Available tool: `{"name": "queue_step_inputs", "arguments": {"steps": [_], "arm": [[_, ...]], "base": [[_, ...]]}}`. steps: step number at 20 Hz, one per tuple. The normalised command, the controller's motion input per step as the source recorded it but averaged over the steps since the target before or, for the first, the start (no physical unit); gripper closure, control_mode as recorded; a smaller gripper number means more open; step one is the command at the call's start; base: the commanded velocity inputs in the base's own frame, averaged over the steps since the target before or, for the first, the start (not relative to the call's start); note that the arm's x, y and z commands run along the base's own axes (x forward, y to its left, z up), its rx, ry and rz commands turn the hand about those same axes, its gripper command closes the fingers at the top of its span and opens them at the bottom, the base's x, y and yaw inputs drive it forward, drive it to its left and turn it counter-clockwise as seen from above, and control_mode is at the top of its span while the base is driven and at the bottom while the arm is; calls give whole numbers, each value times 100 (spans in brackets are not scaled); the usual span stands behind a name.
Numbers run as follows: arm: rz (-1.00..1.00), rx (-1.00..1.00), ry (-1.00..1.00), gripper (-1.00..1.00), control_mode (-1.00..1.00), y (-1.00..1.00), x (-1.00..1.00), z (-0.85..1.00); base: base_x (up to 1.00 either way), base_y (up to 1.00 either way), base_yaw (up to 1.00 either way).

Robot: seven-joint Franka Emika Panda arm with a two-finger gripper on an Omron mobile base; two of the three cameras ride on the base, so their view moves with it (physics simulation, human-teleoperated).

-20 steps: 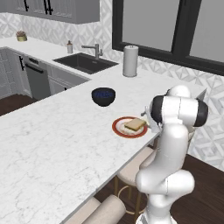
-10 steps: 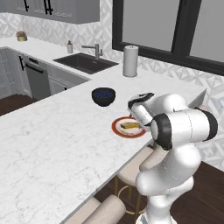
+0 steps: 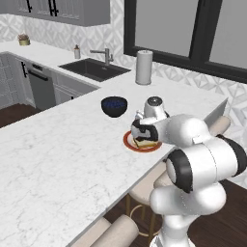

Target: Start the toaster. Once the lever pops up, take the bread to the plate on the dining counter.

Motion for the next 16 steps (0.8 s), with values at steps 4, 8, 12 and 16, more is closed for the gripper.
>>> {"name": "queue_step_inputs", "arguments": {"steps": [4,8,12,16], "arm": [[-6,-4,10,-100,-100,-20,-78,100],[0,-4,7,-100,-100,-36,-99,96],[2,-5,3,-100,-100,-47,-100,24],[6,-3,5,-100,-100,-42,-100,-2]], "base": [[0,0,0],[0,0,0],[0,0,0],[0,0,0]]}}
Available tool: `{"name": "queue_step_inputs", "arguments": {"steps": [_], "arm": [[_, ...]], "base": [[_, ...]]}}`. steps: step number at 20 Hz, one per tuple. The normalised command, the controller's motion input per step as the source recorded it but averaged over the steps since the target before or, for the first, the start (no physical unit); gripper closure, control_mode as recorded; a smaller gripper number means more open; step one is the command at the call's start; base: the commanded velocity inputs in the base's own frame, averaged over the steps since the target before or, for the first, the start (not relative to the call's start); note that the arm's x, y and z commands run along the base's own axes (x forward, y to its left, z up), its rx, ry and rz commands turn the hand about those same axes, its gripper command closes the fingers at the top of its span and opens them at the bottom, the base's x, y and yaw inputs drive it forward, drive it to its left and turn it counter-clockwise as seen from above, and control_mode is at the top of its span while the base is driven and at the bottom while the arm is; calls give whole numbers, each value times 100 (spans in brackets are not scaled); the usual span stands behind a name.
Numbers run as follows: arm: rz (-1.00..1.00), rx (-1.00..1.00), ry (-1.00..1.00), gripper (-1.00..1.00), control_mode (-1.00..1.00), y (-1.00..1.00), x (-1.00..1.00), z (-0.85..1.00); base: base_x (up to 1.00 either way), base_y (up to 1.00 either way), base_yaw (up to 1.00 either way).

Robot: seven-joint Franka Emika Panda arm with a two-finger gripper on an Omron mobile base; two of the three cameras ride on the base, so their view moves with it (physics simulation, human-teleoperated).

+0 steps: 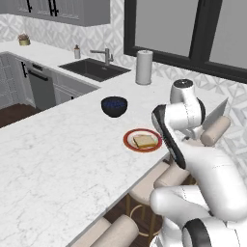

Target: Start the toaster. Once the lever pops up, take the bread to the plate on the dining counter.

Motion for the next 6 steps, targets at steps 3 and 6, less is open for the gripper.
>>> {"name": "queue_step_inputs", "arguments": {"steps": [3,6], "arm": [[10,-3,1,-100,-100,-28,-100,-36],[20,0,0,-100,-100,-15,-100,-58]], "base": [[0,0,0],[0,0,0]]}}
